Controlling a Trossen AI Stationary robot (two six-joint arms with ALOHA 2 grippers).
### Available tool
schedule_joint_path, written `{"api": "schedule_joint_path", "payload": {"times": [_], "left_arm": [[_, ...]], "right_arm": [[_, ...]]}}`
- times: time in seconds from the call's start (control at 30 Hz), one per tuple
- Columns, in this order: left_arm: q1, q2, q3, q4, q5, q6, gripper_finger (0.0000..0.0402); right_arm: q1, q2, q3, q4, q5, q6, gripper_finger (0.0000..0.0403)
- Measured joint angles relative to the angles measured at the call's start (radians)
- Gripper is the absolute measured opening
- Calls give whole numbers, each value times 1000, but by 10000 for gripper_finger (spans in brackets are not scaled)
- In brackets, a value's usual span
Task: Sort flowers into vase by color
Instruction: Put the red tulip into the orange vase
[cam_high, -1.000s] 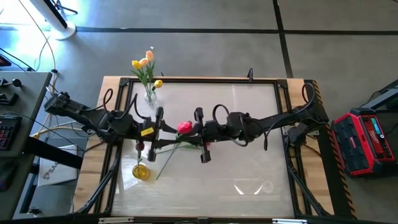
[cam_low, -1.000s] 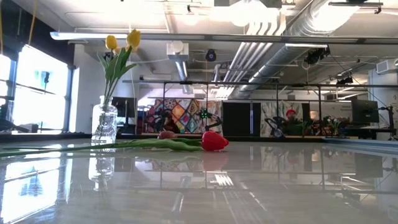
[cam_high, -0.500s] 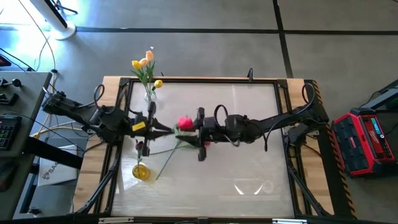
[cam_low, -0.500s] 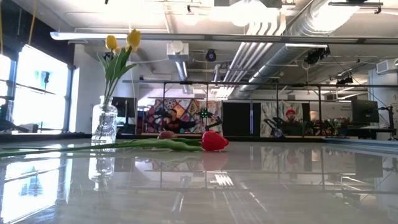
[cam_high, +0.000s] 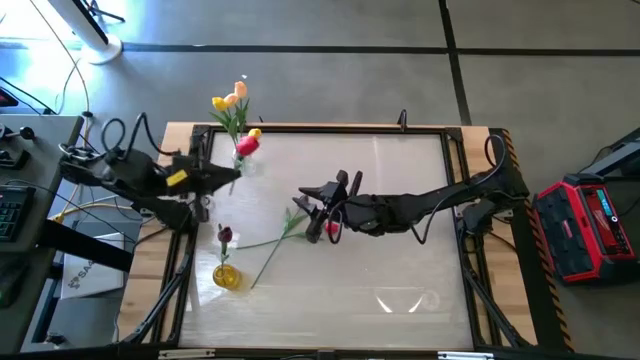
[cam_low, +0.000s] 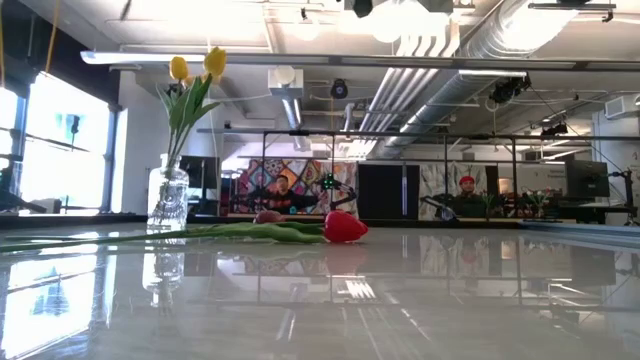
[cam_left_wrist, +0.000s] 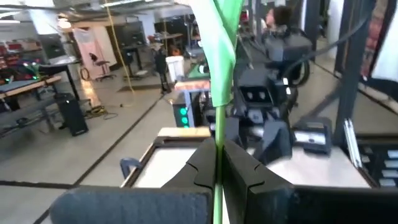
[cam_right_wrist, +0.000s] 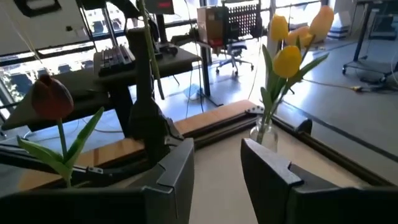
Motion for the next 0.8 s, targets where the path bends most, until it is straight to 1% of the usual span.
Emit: {"api": "schedule_joint_path", "payload": {"times": [0.07,0.17,0.33,0.57,0.8], "left_arm": [[0,-42,0,-82,26,-3,1],[-1,-93,-1,-175,44,-62,0],[-1,-160,-66,-228,47,-123,0],[-1,-269,-202,-215,47,-140,0],[-1,-338,-312,-175,68,-183,0]], "right_arm": [[1,0,0,-10,0,15,122],[1,0,0,-17,0,22,122],[1,0,-20,-9,2,40,122],[1,0,-59,-7,5,74,122],[1,0,-93,6,6,100,122]]}}
